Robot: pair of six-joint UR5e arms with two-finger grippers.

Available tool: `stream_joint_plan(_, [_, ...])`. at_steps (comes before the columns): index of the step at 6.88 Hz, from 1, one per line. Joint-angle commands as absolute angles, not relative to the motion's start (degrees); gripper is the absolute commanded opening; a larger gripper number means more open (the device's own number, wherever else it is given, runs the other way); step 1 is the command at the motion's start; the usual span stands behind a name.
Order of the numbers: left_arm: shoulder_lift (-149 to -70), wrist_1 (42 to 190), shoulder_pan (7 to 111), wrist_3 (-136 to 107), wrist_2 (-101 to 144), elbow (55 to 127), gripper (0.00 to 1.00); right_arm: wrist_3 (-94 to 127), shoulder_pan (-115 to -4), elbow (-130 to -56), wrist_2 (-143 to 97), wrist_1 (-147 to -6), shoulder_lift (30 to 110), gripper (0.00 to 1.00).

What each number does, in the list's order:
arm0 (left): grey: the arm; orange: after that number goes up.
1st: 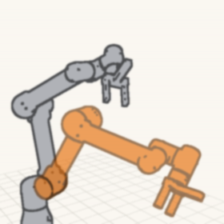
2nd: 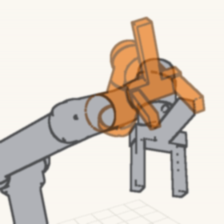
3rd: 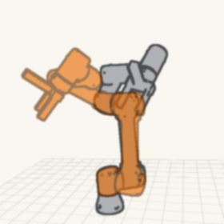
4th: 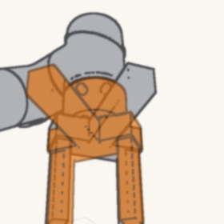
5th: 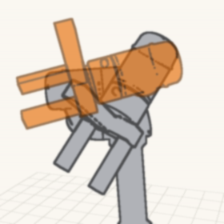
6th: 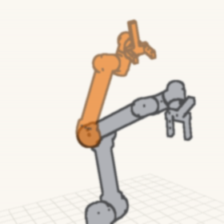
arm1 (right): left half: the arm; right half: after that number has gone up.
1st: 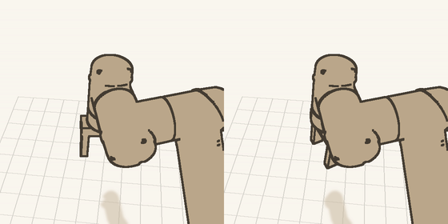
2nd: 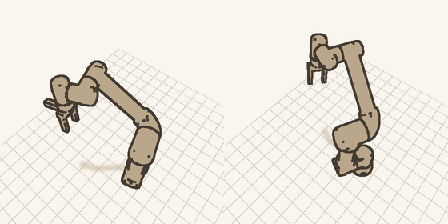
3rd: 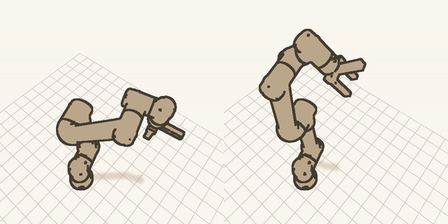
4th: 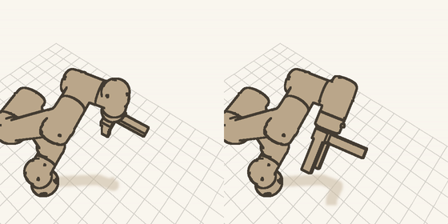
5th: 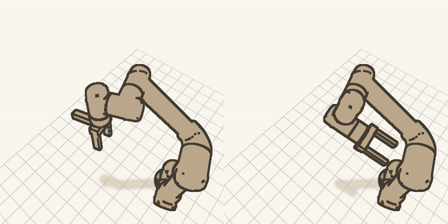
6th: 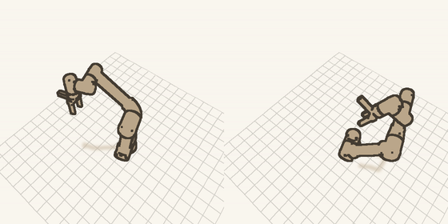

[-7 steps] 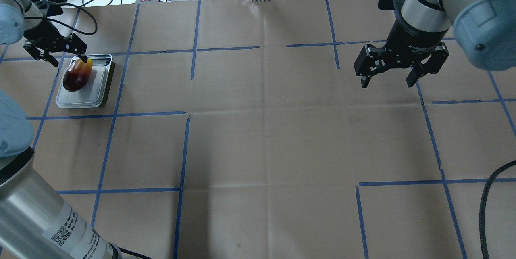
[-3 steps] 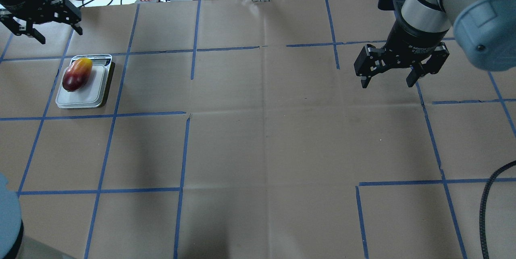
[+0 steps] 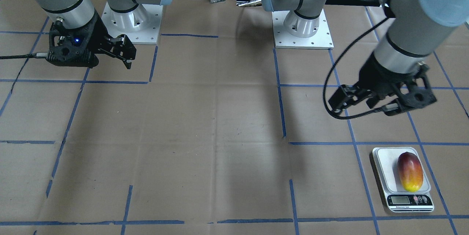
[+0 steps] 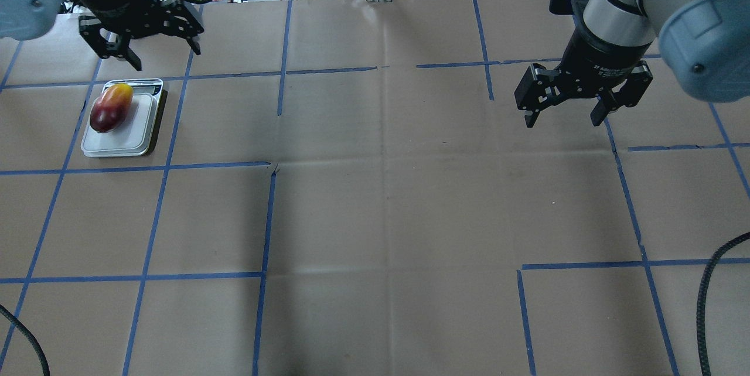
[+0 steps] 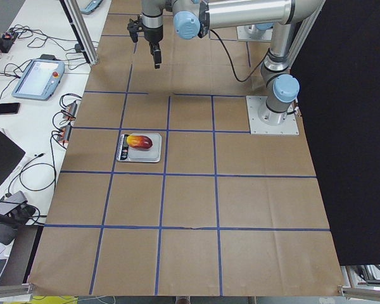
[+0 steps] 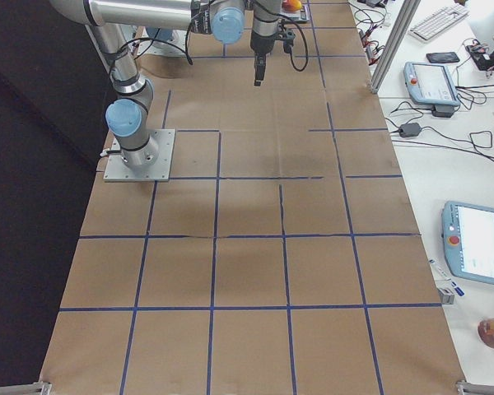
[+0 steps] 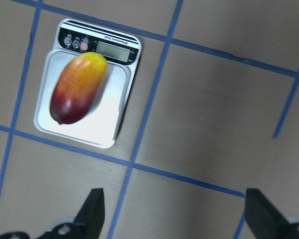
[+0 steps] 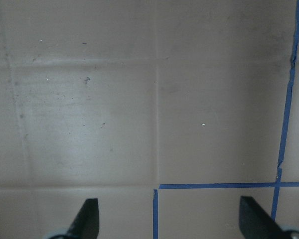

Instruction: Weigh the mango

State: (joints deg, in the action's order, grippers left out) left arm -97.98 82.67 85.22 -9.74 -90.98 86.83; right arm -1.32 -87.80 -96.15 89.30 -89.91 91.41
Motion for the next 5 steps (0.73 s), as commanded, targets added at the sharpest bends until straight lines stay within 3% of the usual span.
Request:
stream_joint_plan(1, [-92.7,80.5,89.0,-10.0,-90.9,95.7,1.00,-1.3,-87.8,-96.2,89.3,-89.9,91.4,1.00])
stream_joint_plan(5, [-91.9,81.8,89.6,-4.7,-90.9,95.2,1.00,-1.3,-87.8,-96.2,89.3,-89.9,91.5,1.00])
